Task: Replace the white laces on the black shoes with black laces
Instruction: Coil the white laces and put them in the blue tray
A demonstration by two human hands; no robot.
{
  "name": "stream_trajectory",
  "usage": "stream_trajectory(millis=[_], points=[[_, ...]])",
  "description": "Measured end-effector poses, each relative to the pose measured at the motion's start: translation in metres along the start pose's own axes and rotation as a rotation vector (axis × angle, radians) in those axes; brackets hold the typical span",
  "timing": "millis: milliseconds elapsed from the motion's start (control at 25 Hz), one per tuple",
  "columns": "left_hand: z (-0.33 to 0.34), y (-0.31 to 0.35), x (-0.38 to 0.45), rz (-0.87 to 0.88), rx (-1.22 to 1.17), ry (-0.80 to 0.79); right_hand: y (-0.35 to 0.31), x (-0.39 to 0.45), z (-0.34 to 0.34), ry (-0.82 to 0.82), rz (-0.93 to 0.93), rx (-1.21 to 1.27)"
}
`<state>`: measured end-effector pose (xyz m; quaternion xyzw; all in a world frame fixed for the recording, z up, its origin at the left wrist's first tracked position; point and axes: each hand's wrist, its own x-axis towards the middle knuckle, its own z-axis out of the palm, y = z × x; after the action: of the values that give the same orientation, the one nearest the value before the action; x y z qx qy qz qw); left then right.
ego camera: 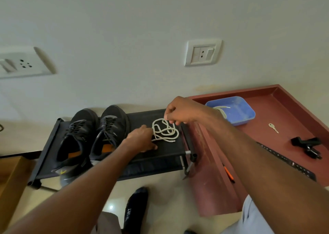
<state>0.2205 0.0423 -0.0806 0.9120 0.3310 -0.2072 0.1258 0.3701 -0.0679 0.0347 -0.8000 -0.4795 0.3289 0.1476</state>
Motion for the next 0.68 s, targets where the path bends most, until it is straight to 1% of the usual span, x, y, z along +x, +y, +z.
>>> stream_trajectory(millis=[80, 160, 200, 280, 320, 440, 480, 560, 640, 680], points=[[0.006, -0.001, 0.001, 0.044, 0.002, 0.059, -0.003, 0.0, 0.003, 0.031, -0.004, 0.026], [0.005, -0.001, 0.001, 0.091, -0.004, 0.077, -0.006, -0.003, 0.005, 0.117, -0.016, 0.058], [0.001, 0.0, -0.001, 0.111, -0.051, 0.078, -0.007, -0.007, 0.005, 0.178, -0.026, 0.062], [-0.016, 0.002, -0.011, 0.142, -0.284, 0.107, -0.008, -0.014, 0.005, 0.271, -0.048, 0.034], [-0.026, 0.003, -0.018, 0.152, -0.436, 0.159, -0.008, -0.019, 0.006, 0.284, -0.058, 0.022], [-0.058, 0.006, -0.057, 0.16, -0.84, 0.402, -0.014, -0.028, 0.012, 0.237, -0.074, 0.025], [-0.063, 0.005, -0.067, 0.161, -0.967, 0.455, -0.019, -0.027, 0.012, 0.213, -0.089, 0.066], [-0.066, 0.001, -0.078, 0.181, -1.195, 0.489, -0.031, -0.02, 0.009, 0.198, -0.104, 0.182], [-0.066, -0.001, -0.078, 0.193, -1.371, 0.467, -0.038, -0.012, 0.006, 0.216, -0.104, 0.257], [-0.069, -0.001, -0.076, 0.184, -1.418, 0.446, -0.039, -0.01, 0.005, 0.238, -0.103, 0.27]])
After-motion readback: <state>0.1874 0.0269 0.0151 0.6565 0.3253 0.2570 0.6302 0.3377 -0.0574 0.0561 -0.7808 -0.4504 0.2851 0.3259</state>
